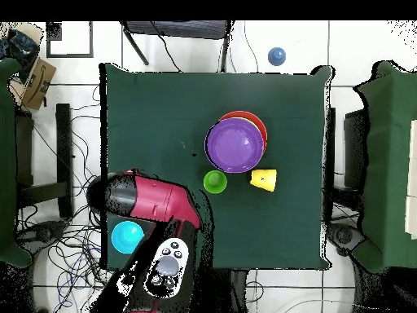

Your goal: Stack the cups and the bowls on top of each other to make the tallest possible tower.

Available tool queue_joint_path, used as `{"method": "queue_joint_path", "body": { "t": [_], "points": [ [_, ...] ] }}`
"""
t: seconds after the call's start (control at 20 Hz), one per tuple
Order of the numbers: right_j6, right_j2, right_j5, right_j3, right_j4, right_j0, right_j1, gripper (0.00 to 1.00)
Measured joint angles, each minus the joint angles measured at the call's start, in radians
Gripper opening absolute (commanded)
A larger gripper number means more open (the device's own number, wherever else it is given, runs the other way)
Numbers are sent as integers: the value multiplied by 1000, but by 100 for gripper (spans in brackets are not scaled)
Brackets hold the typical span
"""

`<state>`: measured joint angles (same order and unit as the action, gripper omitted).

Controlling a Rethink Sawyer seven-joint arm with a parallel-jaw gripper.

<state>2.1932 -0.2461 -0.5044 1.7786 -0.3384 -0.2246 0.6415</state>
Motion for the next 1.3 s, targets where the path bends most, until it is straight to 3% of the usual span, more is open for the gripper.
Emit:
{"method": "queue_joint_path", "body": {
  "t": [0.8,1.3],
  "points": [
    [105,-19,3,2,-69,-118,0,100],
    [130,-21,93,7,-70,-120,-45,100]
  ]
}}
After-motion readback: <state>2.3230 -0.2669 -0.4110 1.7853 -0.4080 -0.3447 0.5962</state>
